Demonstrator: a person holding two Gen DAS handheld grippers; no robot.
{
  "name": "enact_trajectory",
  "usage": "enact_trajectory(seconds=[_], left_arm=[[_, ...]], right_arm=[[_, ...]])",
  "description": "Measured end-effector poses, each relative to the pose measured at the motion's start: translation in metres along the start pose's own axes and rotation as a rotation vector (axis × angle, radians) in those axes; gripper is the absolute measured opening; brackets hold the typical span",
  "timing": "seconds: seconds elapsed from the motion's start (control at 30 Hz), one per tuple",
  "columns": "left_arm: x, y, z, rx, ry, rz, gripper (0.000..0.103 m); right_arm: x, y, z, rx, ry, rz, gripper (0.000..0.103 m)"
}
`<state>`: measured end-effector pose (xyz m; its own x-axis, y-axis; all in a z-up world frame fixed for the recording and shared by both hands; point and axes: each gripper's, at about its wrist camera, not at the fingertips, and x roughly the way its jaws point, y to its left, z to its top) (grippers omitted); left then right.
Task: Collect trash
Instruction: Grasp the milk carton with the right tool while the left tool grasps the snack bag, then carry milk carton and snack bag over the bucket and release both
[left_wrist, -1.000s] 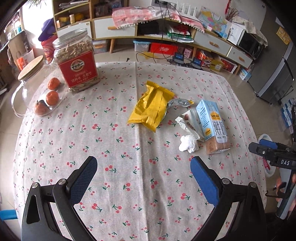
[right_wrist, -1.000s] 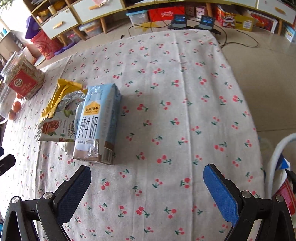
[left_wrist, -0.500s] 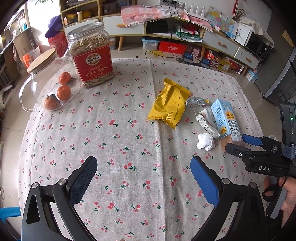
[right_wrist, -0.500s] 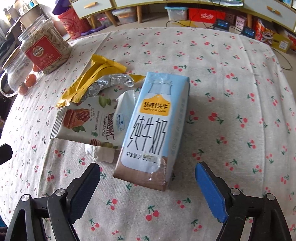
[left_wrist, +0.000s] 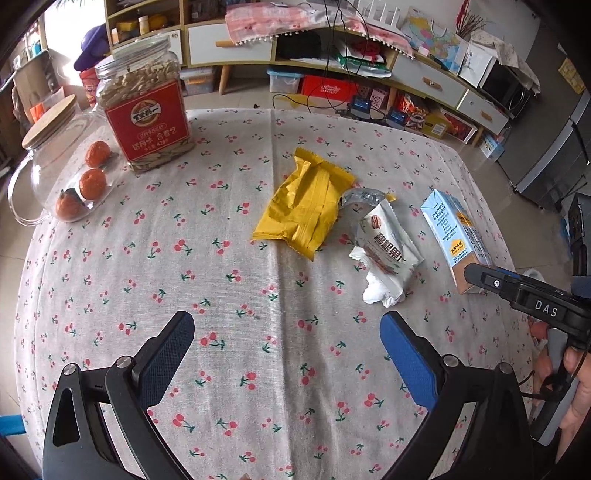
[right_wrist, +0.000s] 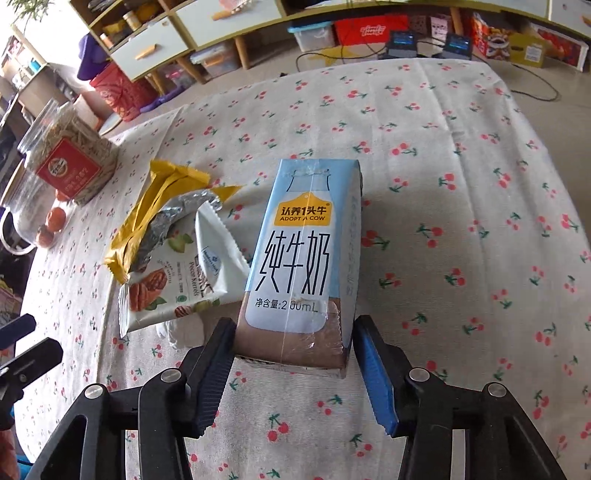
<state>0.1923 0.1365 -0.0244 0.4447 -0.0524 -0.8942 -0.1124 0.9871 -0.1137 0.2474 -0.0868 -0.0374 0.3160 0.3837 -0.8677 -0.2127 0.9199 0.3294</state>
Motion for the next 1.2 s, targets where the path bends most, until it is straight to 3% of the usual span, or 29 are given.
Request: enact_trajectory(seconds=[0.2, 0.37, 0.43, 0.47, 0.57, 0.6, 0.67, 0.87, 1.2], left_arm=[[0.020, -0.030, 0.014, -0.047, 0.016, -0.124, 0.097], [0.044, -0.042, 0.019, -0.123, 0.043, -0.180, 0.071], [0.055, -0.043, 0.019, -0.162, 0.063, -0.205, 0.052], [0.059, -0.043, 0.019, -0.179, 0.065, -0.213, 0.047], [0.061, -0.046, 0.019, -0.202, 0.036, -0.210, 0.029], [0.060, -0.047, 0.019, -0.195, 0.026, -0.203, 0.018], [0.057, -0.049, 0.020, -0.180, 0.006, -0.188, 0.011], [0.041, -0.050, 0.019, -0.175, -0.042, -0.185, 0.004], [0.007, -0.075, 0.008, -0.104, -0.100, -0.225, 0.003]], right_arm=[[-0.024, -0.022, -0.002, 0.045, -0.017, -0.013, 0.056], [-0.040, -0.036, -0.008, 0.051, -0.025, -0.027, 0.056], [-0.046, -0.042, -0.009, 0.055, -0.032, -0.033, 0.056], [-0.049, -0.046, -0.010, 0.058, -0.035, -0.035, 0.056], [-0.056, -0.058, -0.013, 0.070, -0.031, -0.038, 0.056], [-0.059, -0.061, -0.014, 0.074, -0.030, -0.038, 0.056], [-0.064, -0.069, -0.016, 0.085, -0.033, -0.039, 0.056], [-0.083, -0.087, -0.021, 0.114, -0.057, -0.040, 0.056], [-0.117, -0.116, -0.033, 0.180, -0.106, -0.017, 0.055]])
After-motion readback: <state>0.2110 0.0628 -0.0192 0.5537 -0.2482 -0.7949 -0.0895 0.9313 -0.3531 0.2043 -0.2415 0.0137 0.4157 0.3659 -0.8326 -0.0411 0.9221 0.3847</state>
